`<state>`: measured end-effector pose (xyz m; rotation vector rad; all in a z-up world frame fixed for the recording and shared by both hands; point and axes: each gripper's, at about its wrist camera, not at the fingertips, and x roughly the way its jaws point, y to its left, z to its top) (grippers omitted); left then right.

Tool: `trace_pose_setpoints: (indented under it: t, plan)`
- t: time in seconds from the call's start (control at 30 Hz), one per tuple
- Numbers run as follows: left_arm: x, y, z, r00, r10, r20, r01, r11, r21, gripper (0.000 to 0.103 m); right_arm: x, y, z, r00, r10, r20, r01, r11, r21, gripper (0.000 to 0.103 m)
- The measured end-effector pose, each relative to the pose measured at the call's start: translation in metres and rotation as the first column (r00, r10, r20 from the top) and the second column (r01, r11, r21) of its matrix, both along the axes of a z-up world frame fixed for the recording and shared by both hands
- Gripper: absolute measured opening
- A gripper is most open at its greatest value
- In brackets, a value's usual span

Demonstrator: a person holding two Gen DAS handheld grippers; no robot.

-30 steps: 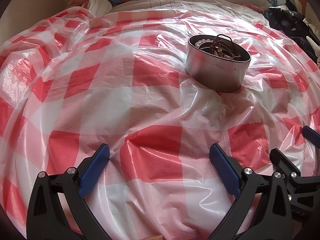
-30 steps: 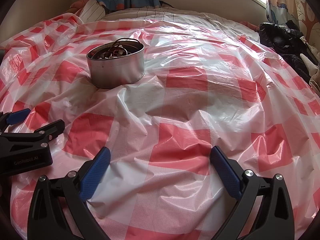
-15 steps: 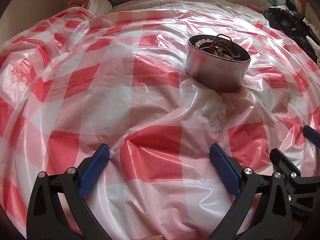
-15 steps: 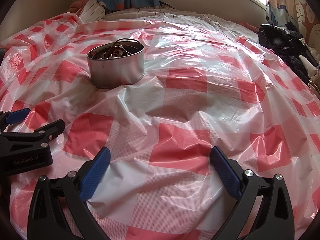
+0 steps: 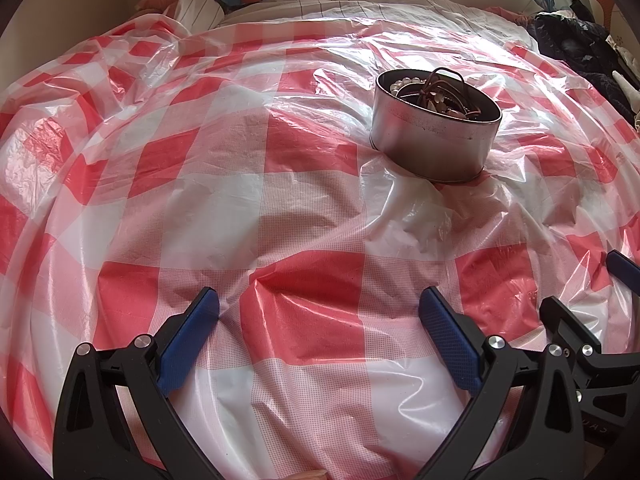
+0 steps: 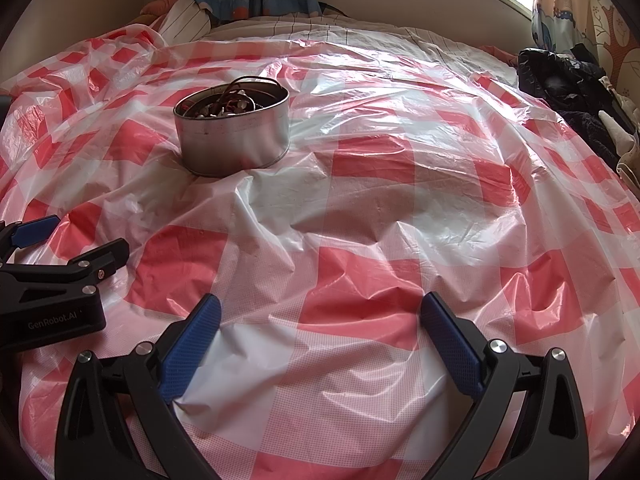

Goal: Organize jewelry

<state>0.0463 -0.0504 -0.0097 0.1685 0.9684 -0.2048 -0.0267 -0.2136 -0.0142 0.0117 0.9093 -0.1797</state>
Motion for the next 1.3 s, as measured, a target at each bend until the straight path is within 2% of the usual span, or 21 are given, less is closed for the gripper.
trace_pose_setpoints:
  t: [1.3]
  plan:
    - [-0.0007, 0.0023, -0.0026, 1.000, 0.001, 0.010, -0.001, 1.000, -0.019, 0.096, 0.0015, 0.0024, -0.0022, 1.000, 0.001, 0.025, 0.000, 1.000, -0.019, 0.096]
